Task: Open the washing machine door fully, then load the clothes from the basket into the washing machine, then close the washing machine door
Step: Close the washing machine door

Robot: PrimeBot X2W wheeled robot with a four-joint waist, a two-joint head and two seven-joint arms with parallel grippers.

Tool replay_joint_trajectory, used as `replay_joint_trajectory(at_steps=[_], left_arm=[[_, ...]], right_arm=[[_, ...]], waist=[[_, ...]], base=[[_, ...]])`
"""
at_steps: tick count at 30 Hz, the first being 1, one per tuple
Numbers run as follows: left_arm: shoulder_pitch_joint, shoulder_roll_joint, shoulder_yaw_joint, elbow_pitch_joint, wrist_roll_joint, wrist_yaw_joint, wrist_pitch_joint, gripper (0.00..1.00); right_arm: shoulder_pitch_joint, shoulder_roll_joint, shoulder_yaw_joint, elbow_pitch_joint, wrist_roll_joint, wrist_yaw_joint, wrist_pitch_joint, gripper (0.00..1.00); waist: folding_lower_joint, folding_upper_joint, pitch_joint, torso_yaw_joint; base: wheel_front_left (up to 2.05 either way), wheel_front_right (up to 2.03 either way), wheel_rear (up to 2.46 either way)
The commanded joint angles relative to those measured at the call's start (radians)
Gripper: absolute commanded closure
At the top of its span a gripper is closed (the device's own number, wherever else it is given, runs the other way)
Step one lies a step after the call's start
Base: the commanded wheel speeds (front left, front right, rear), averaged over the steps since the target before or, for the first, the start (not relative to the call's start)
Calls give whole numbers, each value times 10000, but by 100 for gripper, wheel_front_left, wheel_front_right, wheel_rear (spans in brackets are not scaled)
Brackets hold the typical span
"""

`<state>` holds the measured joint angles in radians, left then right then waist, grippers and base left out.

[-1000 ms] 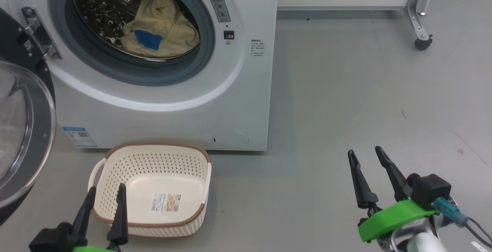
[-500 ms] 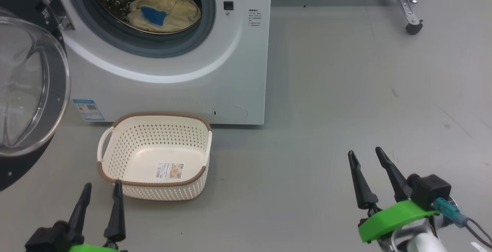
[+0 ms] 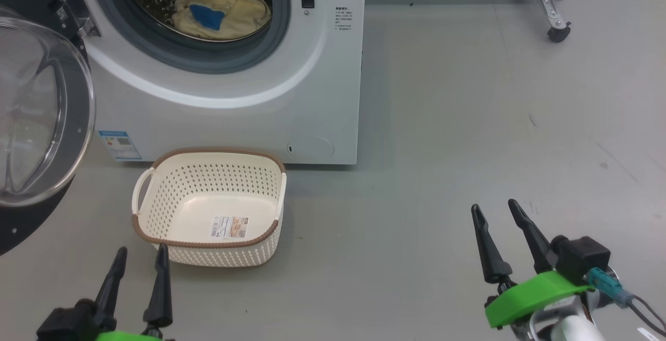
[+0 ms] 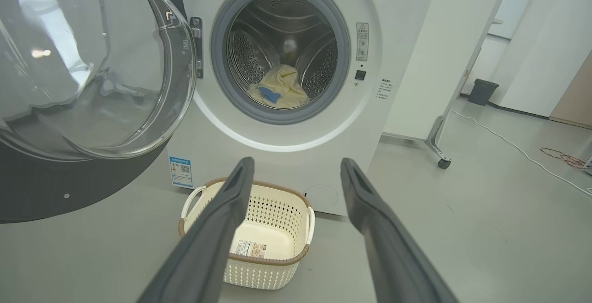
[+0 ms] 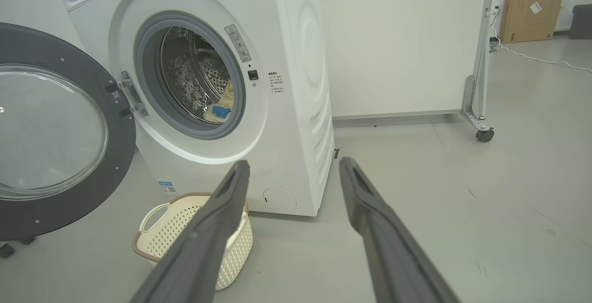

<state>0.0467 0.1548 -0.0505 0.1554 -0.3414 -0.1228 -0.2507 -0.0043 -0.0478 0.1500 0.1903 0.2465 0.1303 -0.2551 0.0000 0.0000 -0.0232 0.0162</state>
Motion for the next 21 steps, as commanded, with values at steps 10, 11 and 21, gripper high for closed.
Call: replay_joint_trajectory(at_steps=[10,11,21], left_arm=[[-402,40,445,-282,213,-45,-111,0],[-398,38,450,-287,220,-47,-111,0],[-397,-5,447,-221,274,-62,-111,0]], right_arm=[[-369,-24,200,-284,40,4,-67,0],[-366,-24,202,-288,40,4,-67,0],[-393,-24,206,-273,31,4,-67,0]], waist=[[0,0,-49,-18],[0,0,-50,-20],[0,0,-52,-61]], base=[[0,0,0],[0,0,0],[0,0,0]])
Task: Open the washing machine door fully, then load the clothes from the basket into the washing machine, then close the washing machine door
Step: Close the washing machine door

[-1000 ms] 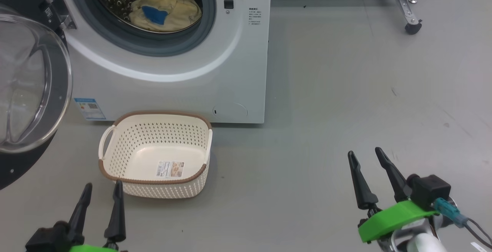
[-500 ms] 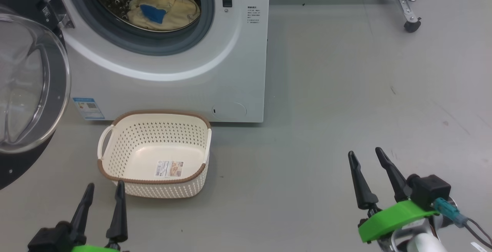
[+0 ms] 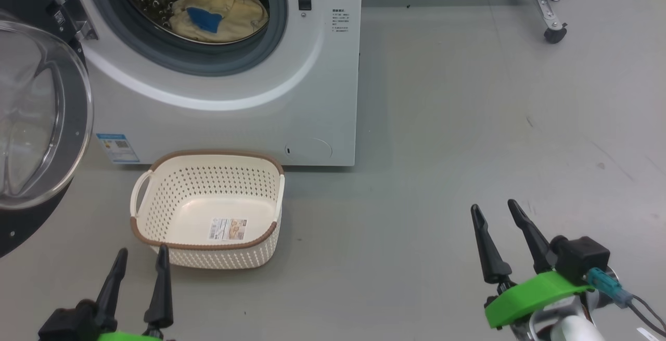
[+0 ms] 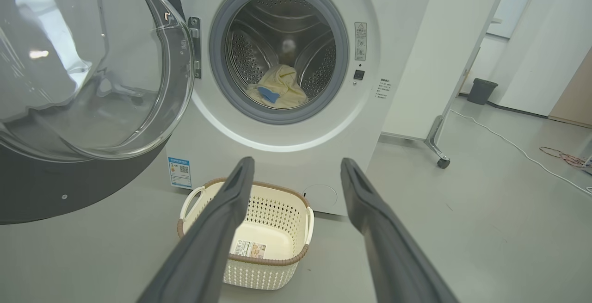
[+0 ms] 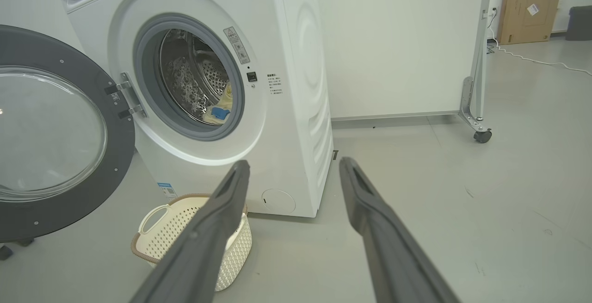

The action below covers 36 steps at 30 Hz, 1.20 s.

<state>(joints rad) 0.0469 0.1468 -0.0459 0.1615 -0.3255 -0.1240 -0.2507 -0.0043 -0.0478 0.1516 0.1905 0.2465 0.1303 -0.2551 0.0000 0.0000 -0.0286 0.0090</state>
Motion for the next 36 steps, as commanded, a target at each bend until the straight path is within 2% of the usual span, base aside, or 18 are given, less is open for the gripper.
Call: replay_joint_trajectory(at_steps=[1,9,25,33,36], left_arm=[[-415,71,382,-265,124,-52,-111,0],[-568,92,205,-50,179,-56,-111,0],[-442,388,69,106,181,17,-73,0],[-445,533,32,-49,215,154,85,0],[-342,572,138,-176,156,255,92,0]], right_arm=[[-389,-24,180,-279,32,4,-67,0],[-317,-24,263,-298,87,4,-67,0],[-321,-24,763,-254,331,4,-67,0],[-299,-24,1004,-229,642,4,-67,0],[-451,-24,1285,-190,693,4,-67,0]], waist=[[0,0,2,34],[0,0,-12,680],[0,0,-10,3494],[0,0,-175,4690],[0,0,-75,4884]], base=[[0,0,0],[0,0,0],[0,0,0],[0,0,0],[0,0,0]])
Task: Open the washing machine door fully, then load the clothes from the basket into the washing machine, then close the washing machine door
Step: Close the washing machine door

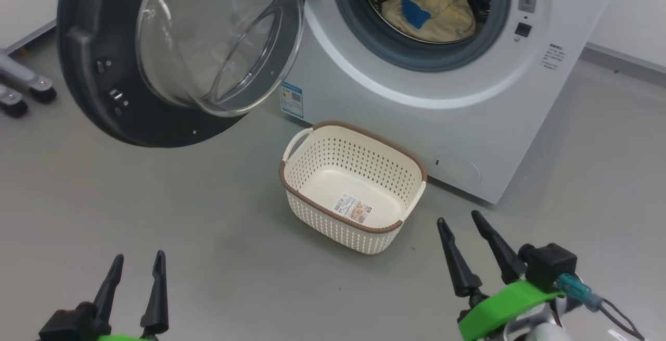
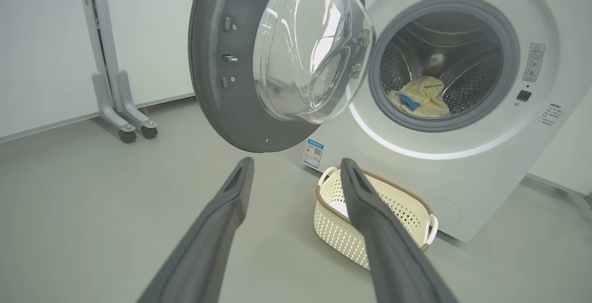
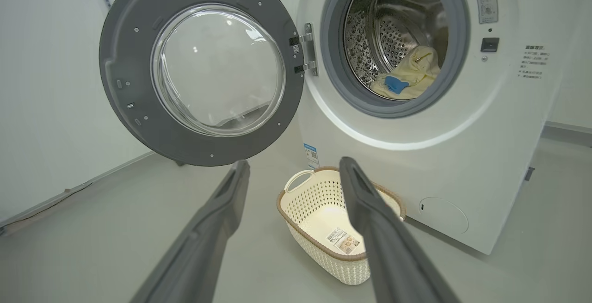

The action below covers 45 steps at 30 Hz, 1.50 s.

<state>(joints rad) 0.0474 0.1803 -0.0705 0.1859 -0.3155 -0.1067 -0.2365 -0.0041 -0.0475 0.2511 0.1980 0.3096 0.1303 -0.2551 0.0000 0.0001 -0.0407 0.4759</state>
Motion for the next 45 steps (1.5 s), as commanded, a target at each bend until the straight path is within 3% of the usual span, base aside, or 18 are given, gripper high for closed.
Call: replay_joint_trajectory(at_steps=[1,16,45], left_arm=[[-306,238,436,-474,30,126,-59,0],[346,130,1174,-1155,-251,523,-221,0],[98,98,1001,-915,-229,470,-248,0]], right_arm=[[-544,-27,396,-236,64,4,-67,0],[-1737,-27,1440,427,295,4,-67,0],[-1297,-27,1109,281,235,4,-67,0]], waist=[[0,-1,97,261],[0,-1,552,571],[0,-1,329,411]], base=[[0,0,0],[0,0,0],[0,0,0]])
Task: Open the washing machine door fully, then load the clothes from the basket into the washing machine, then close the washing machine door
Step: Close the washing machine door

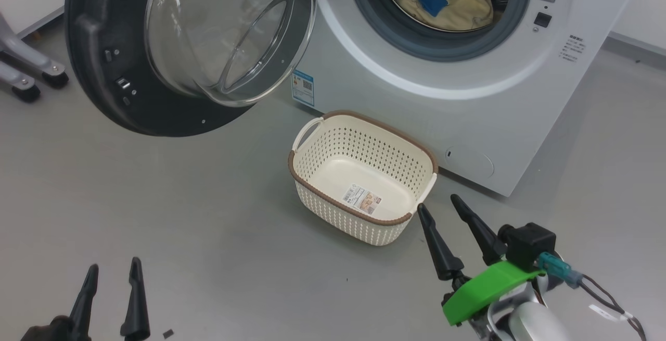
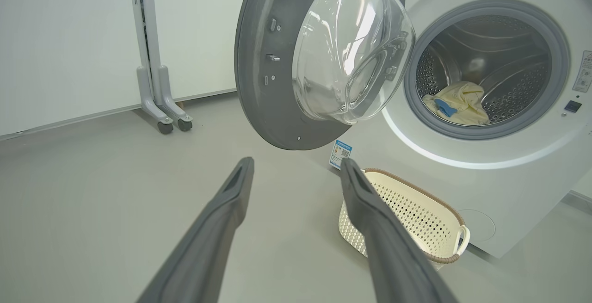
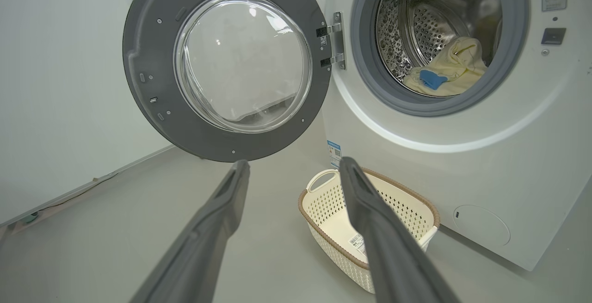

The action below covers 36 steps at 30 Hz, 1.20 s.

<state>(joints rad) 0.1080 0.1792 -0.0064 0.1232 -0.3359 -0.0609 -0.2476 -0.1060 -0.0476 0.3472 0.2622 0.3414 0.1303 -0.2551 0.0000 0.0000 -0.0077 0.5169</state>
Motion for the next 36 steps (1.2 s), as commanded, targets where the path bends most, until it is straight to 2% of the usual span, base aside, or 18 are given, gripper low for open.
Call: replay_joint_trajectory(at_steps=[1,22,24,36], left_arm=[[-509,109,374,-296,-39,8,-137,0],[-569,105,389,-298,-65,-13,-140,0],[-551,101,389,-332,-72,-35,-140,100],[-689,54,849,-554,-277,-205,-141,100]], right_arm=[[-279,-26,152,-355,-86,4,-67,0],[-225,-26,70,-393,-122,4,-67,0],[-209,-26,96,-398,-129,4,-67,0],[-335,-26,114,-395,-485,4,-67,0]], waist=[[0,0,-2,1],[0,0,19,-13],[0,0,-1,-20],[0,0,542,43]], base=[[0,0,0],[0,0,0],[0,0,0],[0,0,0]])
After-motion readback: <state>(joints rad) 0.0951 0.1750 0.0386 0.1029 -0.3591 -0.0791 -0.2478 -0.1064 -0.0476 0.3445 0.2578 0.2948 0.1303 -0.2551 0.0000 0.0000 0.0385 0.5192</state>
